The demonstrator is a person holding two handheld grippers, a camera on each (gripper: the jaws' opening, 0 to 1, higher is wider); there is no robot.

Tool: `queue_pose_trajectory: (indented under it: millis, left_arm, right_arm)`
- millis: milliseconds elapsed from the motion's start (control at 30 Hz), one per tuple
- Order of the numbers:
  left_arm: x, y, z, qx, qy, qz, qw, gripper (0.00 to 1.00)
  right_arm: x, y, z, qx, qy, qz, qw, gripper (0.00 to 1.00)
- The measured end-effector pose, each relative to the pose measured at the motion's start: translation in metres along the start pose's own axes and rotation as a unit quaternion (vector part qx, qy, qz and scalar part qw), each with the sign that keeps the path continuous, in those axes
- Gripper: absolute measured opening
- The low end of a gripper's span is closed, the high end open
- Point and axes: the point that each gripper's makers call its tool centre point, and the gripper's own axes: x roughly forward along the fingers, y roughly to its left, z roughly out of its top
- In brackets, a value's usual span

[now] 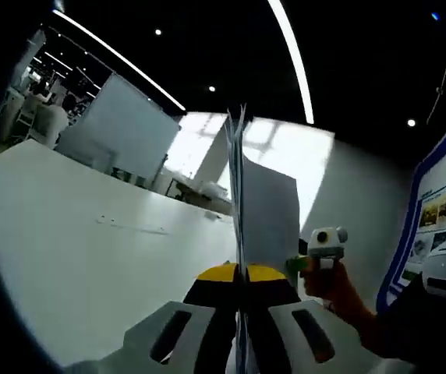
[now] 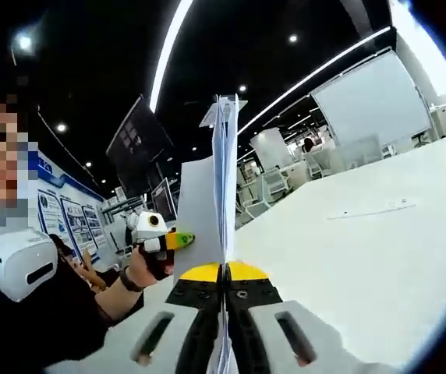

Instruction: Organize the stack of printing papers by aligning and flattening the scattered papers on the table

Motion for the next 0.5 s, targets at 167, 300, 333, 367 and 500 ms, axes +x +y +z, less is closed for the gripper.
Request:
queue_pose_trajectory:
  millis: [167,300,333,367,500]
  left_arm:
    - [0.002,0.003,-0.004,-0.006,0.004,0.003,1.0000,0.07]
    - [0.003,0.008,-0.007,0.002,0.004,0.011,0.9999,0.07]
    - [0.004,0.009,-0.007,0.003,0.003,0.012,0.9999,0.07]
    - [0.004,0.010,-0.008,0.003,0.003,0.013,0.9999,0.07]
    - [0.005,0.015,-0.010,0.011,0.001,0.021,0.9997,0.07]
  right_arm:
    - [0.001,-0.005,-0.003,0.009,0.004,-0.006,0.9999,0.00]
    - [0.002,-0.008,-0.005,0.009,0.006,-0.012,0.9999,0.00]
    - [0.002,-0.009,-0.005,0.008,0.005,-0.014,0.9999,0.00]
    - [0.002,-0.011,-0.005,0.009,0.003,-0.015,0.9998,0.00]
    - [0.004,-0.015,-0.006,0.013,-0.001,-0.020,0.9997,0.00]
